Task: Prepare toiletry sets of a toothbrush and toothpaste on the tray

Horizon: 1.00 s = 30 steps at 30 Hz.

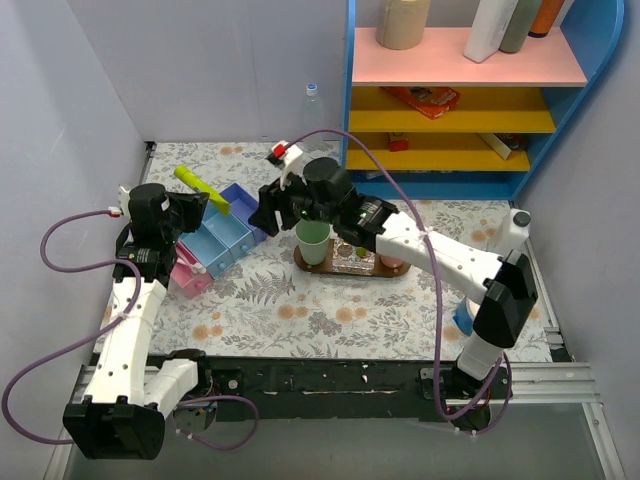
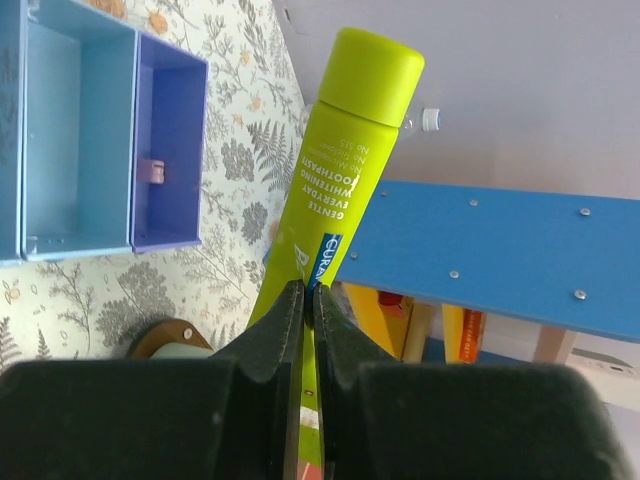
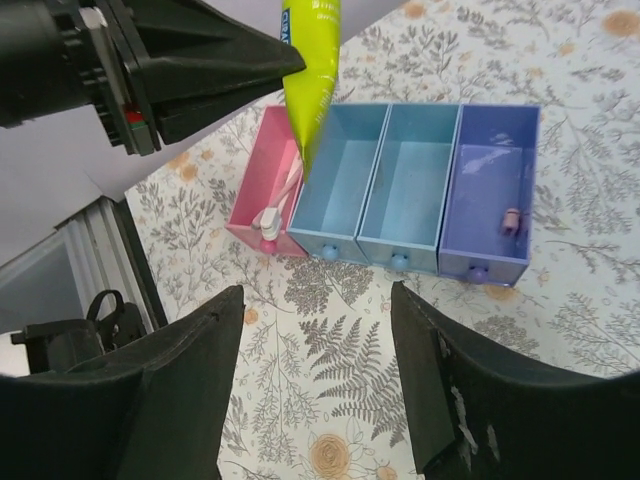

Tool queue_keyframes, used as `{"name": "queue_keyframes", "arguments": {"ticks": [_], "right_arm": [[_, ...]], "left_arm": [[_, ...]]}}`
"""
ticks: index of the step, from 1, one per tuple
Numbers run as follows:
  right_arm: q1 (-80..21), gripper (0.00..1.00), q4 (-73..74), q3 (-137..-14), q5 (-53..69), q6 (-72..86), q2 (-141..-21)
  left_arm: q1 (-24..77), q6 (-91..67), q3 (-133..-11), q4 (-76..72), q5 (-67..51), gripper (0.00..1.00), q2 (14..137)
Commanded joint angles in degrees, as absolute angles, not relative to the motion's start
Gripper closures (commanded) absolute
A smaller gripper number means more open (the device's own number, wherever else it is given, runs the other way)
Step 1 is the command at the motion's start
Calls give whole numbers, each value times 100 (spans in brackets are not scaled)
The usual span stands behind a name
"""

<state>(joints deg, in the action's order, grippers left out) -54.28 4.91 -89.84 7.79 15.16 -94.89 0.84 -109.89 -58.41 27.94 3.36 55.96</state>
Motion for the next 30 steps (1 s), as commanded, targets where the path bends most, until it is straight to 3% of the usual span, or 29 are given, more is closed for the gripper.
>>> {"name": "queue_keyframes", "arguments": {"ticks": [1, 20, 23, 24, 26, 27, 28, 29, 30], "right_arm": [[-5774, 33, 325, -9386, 352, 1319, -9808], [-5915, 40, 492, -10925, 53, 993, -11320], [-5915, 52, 466, -11021, 105, 1002, -11399], [-5915, 63, 492, -11056, 105, 993, -11434], [-5915, 76, 492, -11039, 105, 1028, -11417], [-5915, 90, 457, -10996, 114, 1037, -11373], [-5915, 98, 396, -10960, 114, 1037, -11338], [-5915, 99, 387, -10908, 79, 1028, -11303], [-5915, 99, 378, -10890, 70, 985, -11224]], "left_arm": [[53, -11487, -5564, 2549, -200, 100, 5300], [220, -11698, -5449, 2531, -334, 100, 5001], [246, -11760, -5388, 2540, -378, 100, 4966], [246, -11751, -5379, 2531, -361, 100, 4948], [255, -11681, -5388, 2505, -352, 100, 4913], [255, -11568, -5396, 2479, -386, 100, 4913], [255, -11488, -5405, 2444, -422, 100, 4904], [255, -11400, -5397, 2391, -491, 100, 4896], [255, -11278, -5388, 2199, -579, 93, 4896]]}}
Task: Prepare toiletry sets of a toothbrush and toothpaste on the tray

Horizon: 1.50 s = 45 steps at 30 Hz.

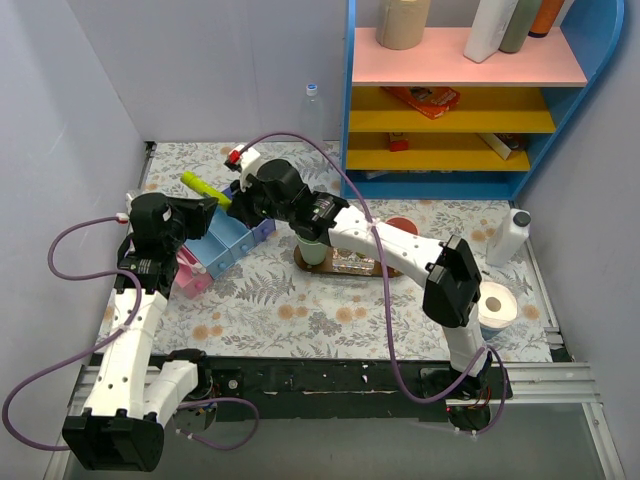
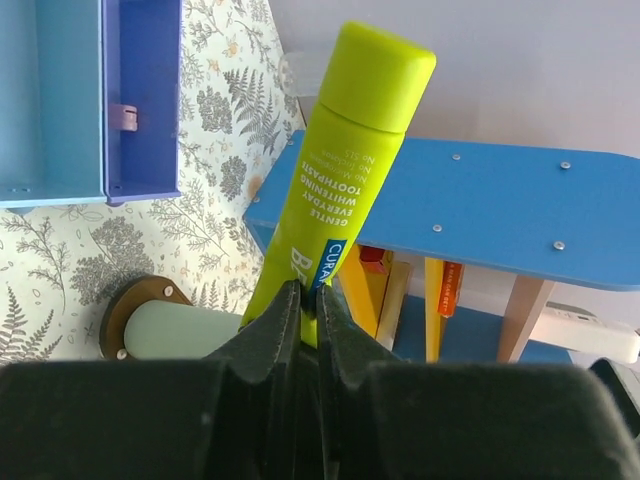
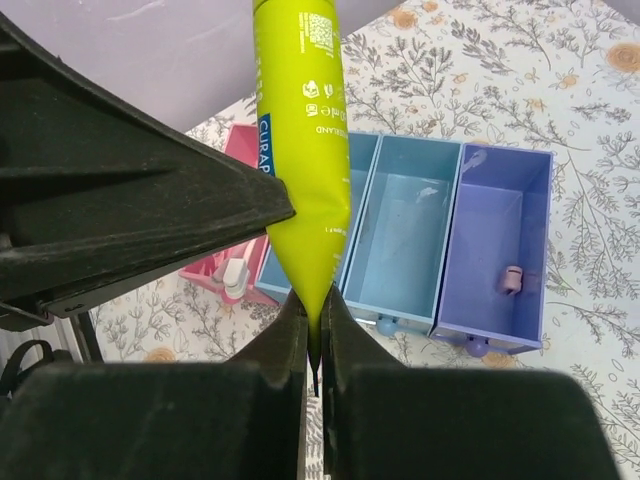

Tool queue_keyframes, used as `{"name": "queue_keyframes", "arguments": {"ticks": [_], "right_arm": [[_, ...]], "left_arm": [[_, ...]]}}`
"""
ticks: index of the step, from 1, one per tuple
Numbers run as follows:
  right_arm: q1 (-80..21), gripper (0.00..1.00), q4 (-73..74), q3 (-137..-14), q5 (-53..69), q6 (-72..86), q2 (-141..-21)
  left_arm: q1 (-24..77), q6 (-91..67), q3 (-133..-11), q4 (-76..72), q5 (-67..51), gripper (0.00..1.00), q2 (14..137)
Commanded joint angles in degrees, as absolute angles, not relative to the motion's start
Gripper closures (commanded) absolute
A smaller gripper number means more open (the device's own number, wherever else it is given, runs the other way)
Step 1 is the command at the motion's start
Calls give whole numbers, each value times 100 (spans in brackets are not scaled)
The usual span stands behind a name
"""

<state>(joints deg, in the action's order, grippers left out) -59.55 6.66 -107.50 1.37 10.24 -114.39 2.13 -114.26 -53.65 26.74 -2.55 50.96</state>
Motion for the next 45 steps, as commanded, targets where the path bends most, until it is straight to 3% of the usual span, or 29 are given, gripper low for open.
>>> {"name": "queue_keyframes", "arguments": {"ticks": [1, 4, 12, 21, 27, 31, 37, 45], "right_arm": [[-5906, 99, 421, -10881, 79, 950, -11171], [-5845, 99, 684, -10960, 18, 652, -10926], [-5563, 99, 2020, -10530, 35, 26, -9432], [-5555, 99, 3873, -9783, 483, 87, -8184], [-5555, 99, 4341, -8939, 738, 491, -7445], [-5555, 99, 4815, -8745, 904, 527, -7278], [-5555, 99, 5343, -8508, 1449, 536, -7260], [-5546, 99, 5431, -8227, 2566, 527, -7286]], "left_arm": [[255, -10972, -5405, 2084, -771, 58, 4887], [255, -10252, -5615, 2074, -774, 2, 4887], [255, -8352, -6170, 2050, -342, 2, 4430], [264, -5962, -6565, 1380, -3283, 2, 4825], [298, -5292, -6890, 1494, -4682, 2, 5115], [798, -5186, -6935, 1591, -5912, 2, 5510], [1878, -4509, -6751, 2627, -6029, 2, 5897], [2767, -4579, -5767, 2751, -6609, 2, 6117]]}}
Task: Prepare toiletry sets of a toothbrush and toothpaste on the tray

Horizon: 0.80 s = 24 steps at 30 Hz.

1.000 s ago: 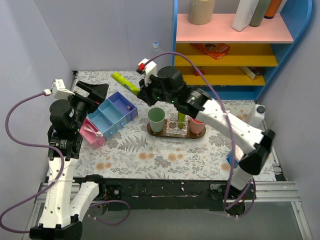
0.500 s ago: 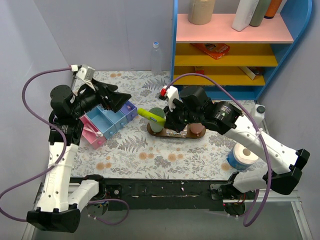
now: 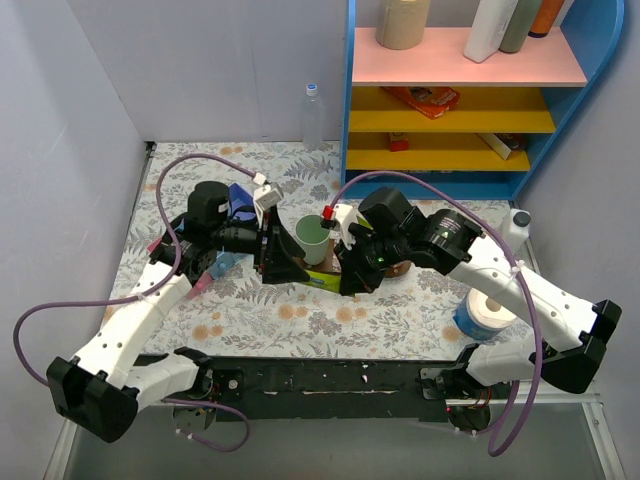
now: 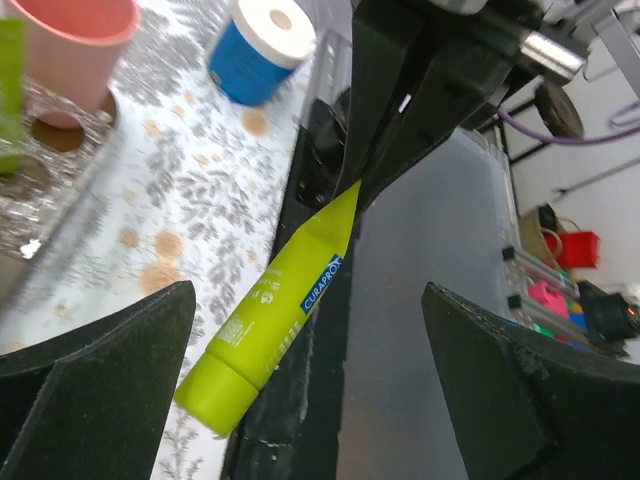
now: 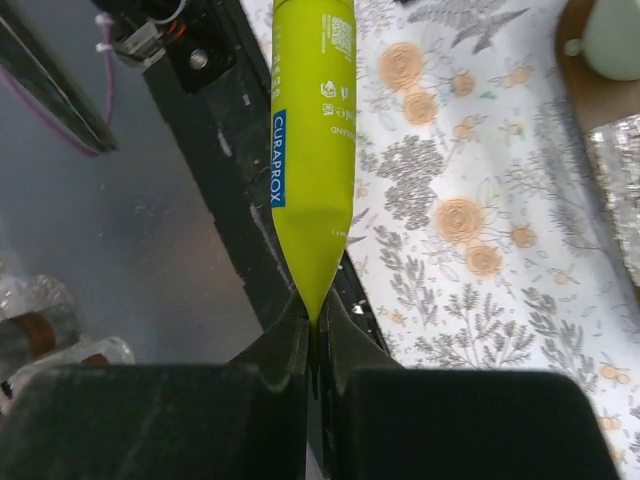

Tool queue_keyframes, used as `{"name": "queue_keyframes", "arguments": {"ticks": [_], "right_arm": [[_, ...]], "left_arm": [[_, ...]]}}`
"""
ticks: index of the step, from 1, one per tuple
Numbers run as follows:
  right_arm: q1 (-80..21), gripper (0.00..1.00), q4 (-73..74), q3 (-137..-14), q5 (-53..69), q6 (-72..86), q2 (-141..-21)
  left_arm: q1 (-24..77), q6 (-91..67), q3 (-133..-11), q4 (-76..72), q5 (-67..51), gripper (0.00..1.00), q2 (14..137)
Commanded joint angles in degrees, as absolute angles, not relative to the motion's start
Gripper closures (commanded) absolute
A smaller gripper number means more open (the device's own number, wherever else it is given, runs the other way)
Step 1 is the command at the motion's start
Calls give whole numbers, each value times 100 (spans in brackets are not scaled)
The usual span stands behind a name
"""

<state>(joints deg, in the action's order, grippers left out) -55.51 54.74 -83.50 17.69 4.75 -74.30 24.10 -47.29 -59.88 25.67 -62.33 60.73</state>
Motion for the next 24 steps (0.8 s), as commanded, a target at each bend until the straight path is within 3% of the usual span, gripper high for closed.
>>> {"name": "queue_keyframes", "arguments": {"ticks": [1, 17, 19, 24], "right_arm": [[-5546, 99, 5458, -8209, 2575, 519, -7338], [-5546, 99, 5379, -8112, 3067, 466, -7453], [-5546, 99, 5388, -8112, 3076, 457, -7453], [-5546, 99, 5370, -8060, 3076, 431, -7444]], "left_arm": [[2838, -4570, -5722, 2760, -6609, 2, 6143], [3761, -5088, -4966, 1969, -6741, 6, 6337], [3849, -5150, -4931, 1864, -6697, 11, 6337], [3902, -5519, -4747, 1389, -6741, 40, 6293]]}}
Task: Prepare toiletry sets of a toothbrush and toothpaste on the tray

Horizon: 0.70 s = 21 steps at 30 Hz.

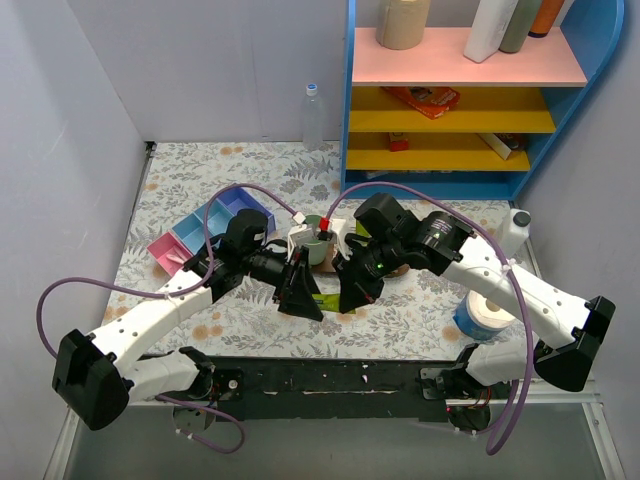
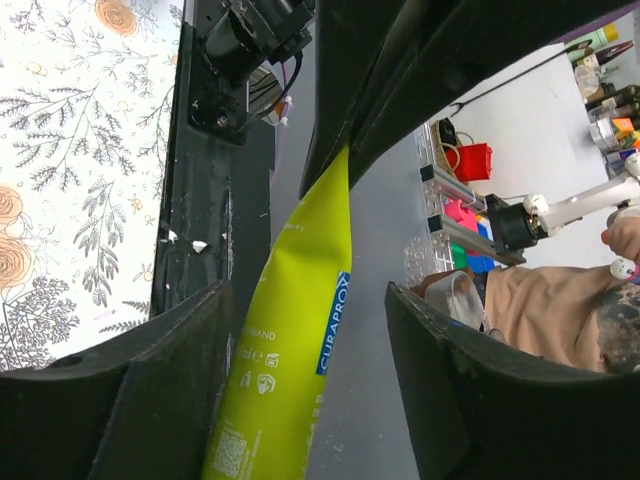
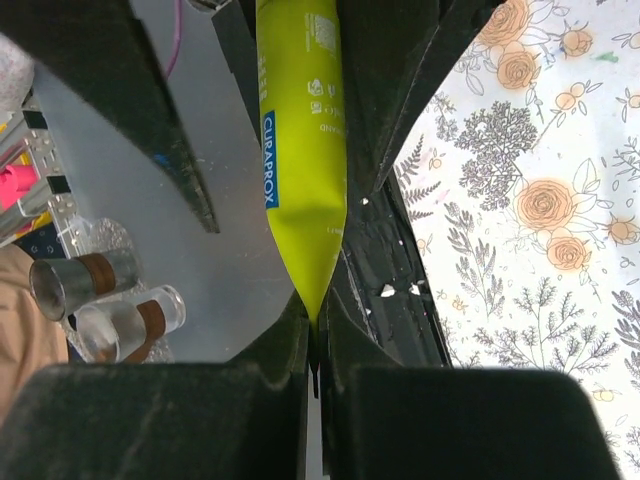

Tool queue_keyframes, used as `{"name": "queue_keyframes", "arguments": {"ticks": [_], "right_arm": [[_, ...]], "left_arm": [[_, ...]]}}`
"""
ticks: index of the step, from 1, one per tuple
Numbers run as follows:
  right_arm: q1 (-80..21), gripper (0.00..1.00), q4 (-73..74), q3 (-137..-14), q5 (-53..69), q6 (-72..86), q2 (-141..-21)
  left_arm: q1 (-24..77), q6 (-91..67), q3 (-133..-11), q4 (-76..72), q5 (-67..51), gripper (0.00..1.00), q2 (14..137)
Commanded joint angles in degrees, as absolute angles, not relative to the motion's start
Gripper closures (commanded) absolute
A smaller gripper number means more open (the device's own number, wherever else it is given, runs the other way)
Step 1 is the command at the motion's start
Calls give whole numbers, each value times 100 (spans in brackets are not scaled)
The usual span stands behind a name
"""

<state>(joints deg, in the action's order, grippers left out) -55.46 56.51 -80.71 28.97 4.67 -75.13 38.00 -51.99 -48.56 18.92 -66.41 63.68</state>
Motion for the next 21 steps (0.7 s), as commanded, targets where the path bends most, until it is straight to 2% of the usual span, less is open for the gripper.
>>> {"name": "queue_keyframes", "arguments": {"ticks": [1, 2, 10, 12, 15, 18, 19, 21], "right_arm": [[-5546, 99, 5370, -8042, 3067, 422, -7444], [-5546, 99, 5370, -8042, 3059, 413, -7436], [-5414, 99, 5300, -7910, 2962, 352, -7260], [-5301, 99, 5239, -7831, 3005, 334, -7181], [-5108, 96, 5002, -7638, 3154, 378, -7050], [-4844, 76, 4677, -7384, 3322, 509, -6848], [-4747, 62, 4589, -7339, 3340, 545, -6786], [-4432, 51, 4343, -7217, 3418, 650, -6584]], "left_arm": [[3902, -5554, -4737, 1267, -6741, 44, 6276], [3911, -5581, -4729, 1222, -6733, 52, 6267], [3902, -5713, -4509, 949, -6732, 93, 6267], [3902, -5722, -4474, 888, -6732, 100, 6249], [3902, -5888, -4368, 686, -6759, 100, 6179], [3902, -6213, -4219, 265, -6575, 100, 5986], [3902, -6318, -4132, -128, -6505, 100, 5898], [3902, -6696, -3816, -795, -6189, 100, 5644]]}}
